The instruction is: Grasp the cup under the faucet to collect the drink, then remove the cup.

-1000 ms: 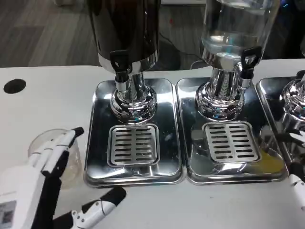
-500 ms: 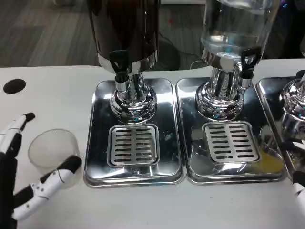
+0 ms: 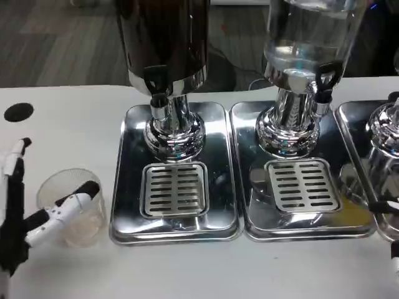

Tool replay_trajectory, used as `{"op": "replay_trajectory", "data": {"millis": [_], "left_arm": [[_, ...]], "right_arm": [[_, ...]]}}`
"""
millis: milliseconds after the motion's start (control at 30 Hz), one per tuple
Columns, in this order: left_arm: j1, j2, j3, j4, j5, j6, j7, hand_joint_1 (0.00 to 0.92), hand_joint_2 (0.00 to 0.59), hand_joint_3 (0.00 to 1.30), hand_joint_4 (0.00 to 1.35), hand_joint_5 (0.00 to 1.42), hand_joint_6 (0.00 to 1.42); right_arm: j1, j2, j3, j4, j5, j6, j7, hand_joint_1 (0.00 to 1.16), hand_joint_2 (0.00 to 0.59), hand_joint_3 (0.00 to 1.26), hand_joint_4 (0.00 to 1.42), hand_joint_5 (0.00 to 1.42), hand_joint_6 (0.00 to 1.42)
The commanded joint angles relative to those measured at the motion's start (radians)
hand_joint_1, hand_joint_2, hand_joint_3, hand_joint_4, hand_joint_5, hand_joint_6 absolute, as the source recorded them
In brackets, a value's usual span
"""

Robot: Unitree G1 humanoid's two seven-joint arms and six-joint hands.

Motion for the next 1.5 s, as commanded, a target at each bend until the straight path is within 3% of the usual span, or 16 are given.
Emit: {"op": "replay_trajectory", "data": {"millis": [33, 233, 433, 967, 1500], "left_arm": [[-0.043, 0.02, -0.065, 0.03, 0.075, 0.049, -0.029, 0.146, 0.042, 0.1, 0.04, 0.36, 0.65], [-0.078, 0.039, -0.127, 0.055, 0.125, 0.097, -0.048, 0.269, 0.048, 0.09, 0.06, 0.41, 0.69], [-0.091, 0.058, -0.157, 0.063, 0.151, 0.141, -0.069, 0.326, 0.056, 0.11, 0.11, 0.48, 0.76], [-0.102, 0.065, -0.169, 0.088, 0.135, 0.157, -0.044, 0.327, 0.065, 0.36, 0.43, 0.71, 0.92], [-0.105, 0.062, -0.174, 0.124, 0.104, 0.131, 0.029, 0.333, 0.101, 0.49, 0.58, 0.85, 1.04]], "right_arm": [[0.013, -0.012, -0.025, 0.029, 0.036, -0.032, 0.013, 0.5, 0.543, 0.31, 0.18, 0.1, 0.0], [0.005, -0.019, -0.035, 0.054, 0.056, -0.055, 0.024, 0.5, 0.543, 0.33, 0.18, 0.1, 0.0], [-0.015, -0.017, -0.029, 0.072, 0.067, -0.066, 0.035, 0.49, 0.548, 0.33, 0.18, 0.1, 0.0], [-0.022, -0.004, -0.022, 0.069, 0.079, -0.07, 0.049, 0.48, 0.528, 0.33, 0.18, 0.11, 0.0], [-0.015, 0.0, -0.016, 0.082, 0.081, -0.089, 0.055, 0.47, 0.481, 0.31, 0.18, 0.11, 0.01]]}}
